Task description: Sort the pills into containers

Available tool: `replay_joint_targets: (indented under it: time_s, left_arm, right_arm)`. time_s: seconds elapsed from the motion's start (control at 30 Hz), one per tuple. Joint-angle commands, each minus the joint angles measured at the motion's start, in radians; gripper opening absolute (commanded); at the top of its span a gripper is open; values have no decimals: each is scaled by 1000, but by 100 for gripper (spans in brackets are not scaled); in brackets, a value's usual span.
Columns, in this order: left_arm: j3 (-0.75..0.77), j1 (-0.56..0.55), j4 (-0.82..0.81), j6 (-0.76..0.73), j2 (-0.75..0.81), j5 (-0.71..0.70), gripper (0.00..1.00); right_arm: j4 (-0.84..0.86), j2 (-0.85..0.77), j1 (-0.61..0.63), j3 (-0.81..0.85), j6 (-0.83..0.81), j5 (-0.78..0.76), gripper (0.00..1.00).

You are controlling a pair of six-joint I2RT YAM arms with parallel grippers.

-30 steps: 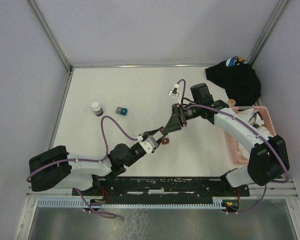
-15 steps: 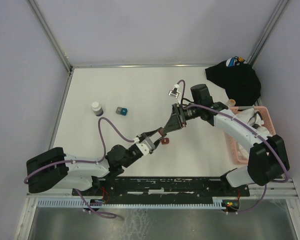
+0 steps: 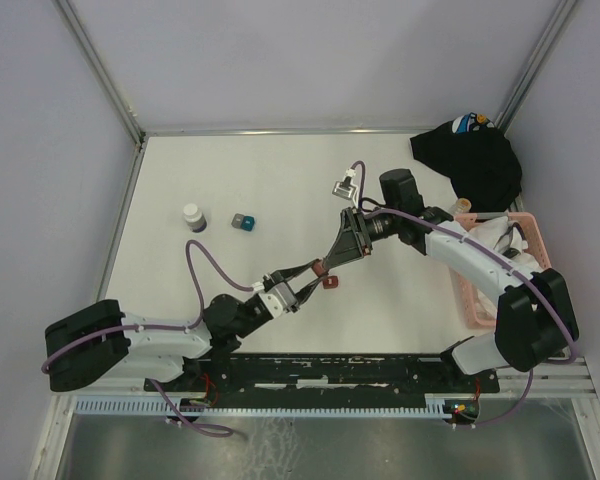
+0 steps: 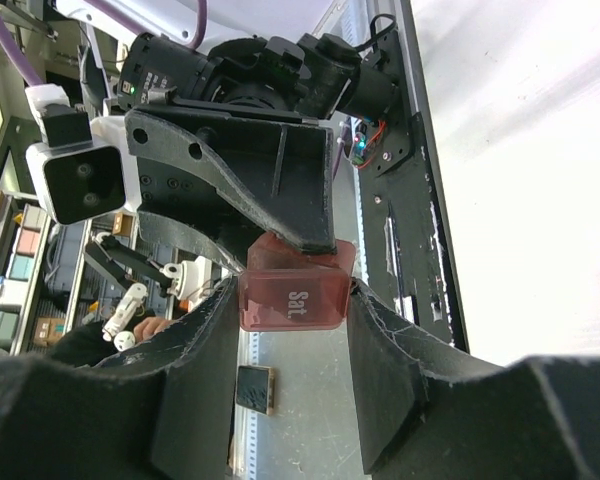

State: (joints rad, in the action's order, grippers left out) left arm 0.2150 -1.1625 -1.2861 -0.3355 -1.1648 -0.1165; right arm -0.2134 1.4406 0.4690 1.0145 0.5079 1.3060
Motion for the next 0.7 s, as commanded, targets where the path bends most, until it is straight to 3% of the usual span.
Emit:
replay_joint_targets:
  time_s: [0.0,0.37,0.53,0.67]
  left_arm:
    - [-32,4,-40,35,31,11,3]
    - [-50,4,-5,37,93,31,3]
    - [-46,5,-7,40,92,45,3]
    - [-37,4,-18,45,81,66,3]
  right_arm:
    - [-102,-21,-21,56,-135,-13,49]
    - [-225,-25,-53,81,-239,-114,52]
    - [-242,-17,-54,84,-261,-111,47]
    - [-215,-9,-52,72,-241,-78,36]
